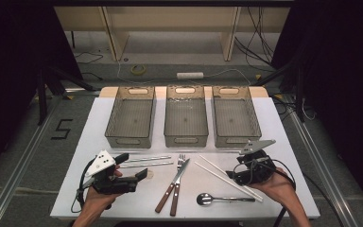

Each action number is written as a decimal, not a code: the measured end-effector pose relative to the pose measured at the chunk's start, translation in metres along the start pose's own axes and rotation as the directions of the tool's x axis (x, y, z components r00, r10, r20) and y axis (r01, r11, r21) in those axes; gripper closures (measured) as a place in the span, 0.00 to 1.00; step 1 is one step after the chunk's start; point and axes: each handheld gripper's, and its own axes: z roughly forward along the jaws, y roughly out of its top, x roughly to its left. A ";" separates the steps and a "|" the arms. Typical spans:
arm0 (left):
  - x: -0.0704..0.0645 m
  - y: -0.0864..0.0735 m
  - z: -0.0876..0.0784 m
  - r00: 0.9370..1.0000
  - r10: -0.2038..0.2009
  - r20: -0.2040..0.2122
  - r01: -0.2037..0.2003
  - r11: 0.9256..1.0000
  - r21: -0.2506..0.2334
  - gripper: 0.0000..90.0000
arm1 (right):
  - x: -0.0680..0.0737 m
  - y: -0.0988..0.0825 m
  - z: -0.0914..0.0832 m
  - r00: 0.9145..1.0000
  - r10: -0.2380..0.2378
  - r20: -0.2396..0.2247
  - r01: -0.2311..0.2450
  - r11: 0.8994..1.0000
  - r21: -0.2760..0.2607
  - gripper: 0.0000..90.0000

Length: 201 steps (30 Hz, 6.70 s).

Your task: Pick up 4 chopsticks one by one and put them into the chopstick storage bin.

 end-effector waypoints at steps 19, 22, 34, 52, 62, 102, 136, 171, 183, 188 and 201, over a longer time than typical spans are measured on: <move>0.000 0.000 0.000 1.000 0.004 -0.001 -0.004 1.000 0.004 0.10 | -0.020 -0.008 0.027 0.999 -0.011 0.034 0.001 0.958 0.288 0.54; 0.000 0.000 0.000 1.000 0.006 0.000 -0.006 1.000 0.004 0.10 | -0.021 -0.012 0.031 1.000 0.000 0.023 -0.008 0.940 0.340 0.59; 0.000 0.000 0.000 1.000 0.005 -0.002 -0.005 1.000 0.007 0.10 | -0.020 -0.018 0.038 1.000 -0.002 -0.015 0.008 0.916 0.400 0.72; 0.001 0.000 0.000 1.000 0.008 -0.005 -0.008 1.000 0.008 0.10 | -0.021 -0.023 0.048 0.999 -0.008 -0.040 0.025 0.893 0.450 0.86; 0.001 0.000 0.000 1.000 0.012 -0.006 -0.012 1.000 0.008 0.10 | -0.018 -0.021 0.050 1.000 -0.017 -0.014 0.021 0.883 0.468 0.92; -0.034 0.022 0.045 0.966 0.225 0.124 -0.247 0.947 0.204 0.15 | 0.048 0.039 0.030 0.937 -0.301 -0.179 0.346 0.877 0.335 0.95; -0.062 0.006 0.070 0.852 0.413 0.322 -0.520 0.735 0.434 0.55 | 0.100 0.064 0.046 0.837 -0.454 -0.306 0.536 0.791 0.293 0.95; -0.061 -0.003 0.069 0.783 0.399 0.477 -0.607 0.658 0.447 0.95 | 0.071 0.062 0.034 0.859 -0.392 -0.330 0.464 0.867 0.179 0.66; -0.036 0.008 0.067 0.911 0.256 0.324 -0.396 0.764 0.509 0.95 | 0.050 0.062 0.016 0.943 -0.257 -0.209 0.274 0.960 0.055 0.50; -0.026 0.012 0.064 0.941 0.201 0.271 -0.318 0.800 0.510 0.95 | 0.043 0.056 0.015 0.960 -0.213 -0.183 0.224 0.974 0.043 0.48; -0.001 0.023 0.053 0.978 0.133 0.158 -0.193 0.858 0.475 0.95 | 0.025 0.028 0.016 0.987 -0.098 -0.126 0.100 0.995 0.015 0.41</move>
